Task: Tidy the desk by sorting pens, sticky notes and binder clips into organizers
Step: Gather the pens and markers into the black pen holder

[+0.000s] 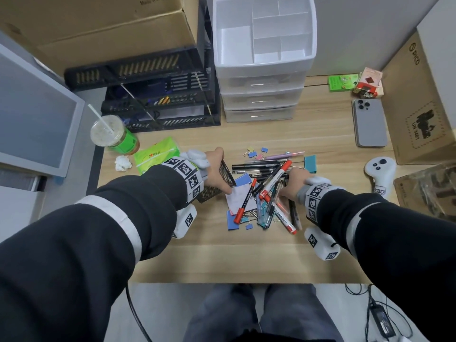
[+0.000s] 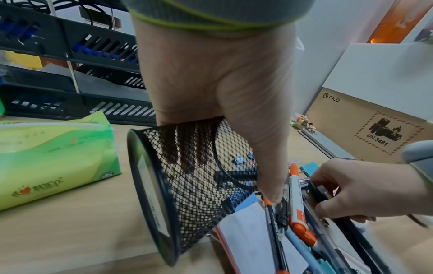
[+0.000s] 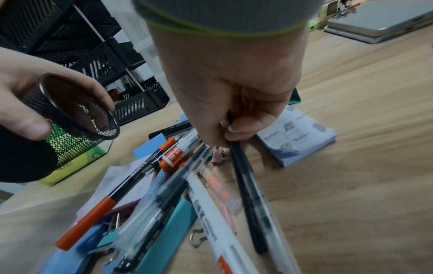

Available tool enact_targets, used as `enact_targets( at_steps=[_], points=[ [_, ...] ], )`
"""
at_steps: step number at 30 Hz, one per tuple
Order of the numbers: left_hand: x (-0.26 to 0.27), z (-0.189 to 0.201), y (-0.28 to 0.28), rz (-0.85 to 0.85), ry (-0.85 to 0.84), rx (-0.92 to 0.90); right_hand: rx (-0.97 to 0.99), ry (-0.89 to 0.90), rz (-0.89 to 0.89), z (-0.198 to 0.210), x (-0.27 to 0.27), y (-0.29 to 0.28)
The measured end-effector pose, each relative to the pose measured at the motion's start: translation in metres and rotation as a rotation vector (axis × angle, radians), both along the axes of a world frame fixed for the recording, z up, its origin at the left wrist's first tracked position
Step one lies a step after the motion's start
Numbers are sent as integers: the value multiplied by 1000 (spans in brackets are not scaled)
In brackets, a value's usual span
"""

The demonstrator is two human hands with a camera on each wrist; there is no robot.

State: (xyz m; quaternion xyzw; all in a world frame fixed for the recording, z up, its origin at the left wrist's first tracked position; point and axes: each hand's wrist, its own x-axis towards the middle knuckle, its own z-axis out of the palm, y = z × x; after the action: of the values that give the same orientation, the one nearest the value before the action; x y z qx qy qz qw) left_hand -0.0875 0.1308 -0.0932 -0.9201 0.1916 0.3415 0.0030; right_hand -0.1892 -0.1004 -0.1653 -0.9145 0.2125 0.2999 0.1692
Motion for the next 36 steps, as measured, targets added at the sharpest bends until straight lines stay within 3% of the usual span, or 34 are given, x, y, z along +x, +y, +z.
enact_targets(
  at_steps=[8,25,31,36],
  points=[
    [1,8,-5,-5,2,-11,227,36,-31,14,-2,1],
    [-5,-5,-2,-2,29,-11,306,58,-118,8,3,2],
    [-5,5,-8,-31,43,-6,417,144,-87,27,1,-20],
    [-5,14,-12,-84,58,-27,530,75,-113,61,9,-34]
  ],
)
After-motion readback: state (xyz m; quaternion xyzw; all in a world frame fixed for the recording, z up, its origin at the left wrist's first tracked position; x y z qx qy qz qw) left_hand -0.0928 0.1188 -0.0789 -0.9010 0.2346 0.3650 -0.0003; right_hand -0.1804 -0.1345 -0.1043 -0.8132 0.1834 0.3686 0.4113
